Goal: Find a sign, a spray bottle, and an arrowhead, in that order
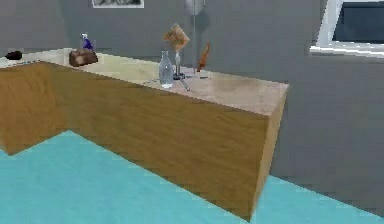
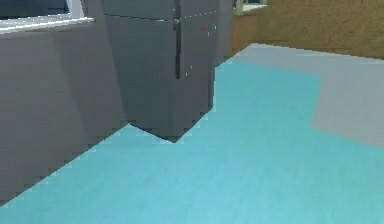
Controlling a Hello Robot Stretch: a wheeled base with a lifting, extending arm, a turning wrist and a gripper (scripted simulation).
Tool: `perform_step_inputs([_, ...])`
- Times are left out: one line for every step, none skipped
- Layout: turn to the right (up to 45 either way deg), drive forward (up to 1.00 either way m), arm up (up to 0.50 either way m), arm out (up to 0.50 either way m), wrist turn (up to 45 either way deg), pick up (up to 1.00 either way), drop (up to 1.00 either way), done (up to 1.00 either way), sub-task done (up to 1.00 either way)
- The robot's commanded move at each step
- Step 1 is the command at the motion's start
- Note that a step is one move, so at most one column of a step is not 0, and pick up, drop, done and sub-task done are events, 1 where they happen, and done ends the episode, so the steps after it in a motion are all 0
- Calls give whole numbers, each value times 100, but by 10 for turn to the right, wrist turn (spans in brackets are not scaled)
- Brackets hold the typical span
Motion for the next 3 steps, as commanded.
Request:
perform_step_inputs([30,0,0,0,0,0,0,0,0])
perform_step_inputs([0,45,0,0,0,0,0,0,0])
perform_step_inputs([-90,0,0,0,0,0,0,0,0])
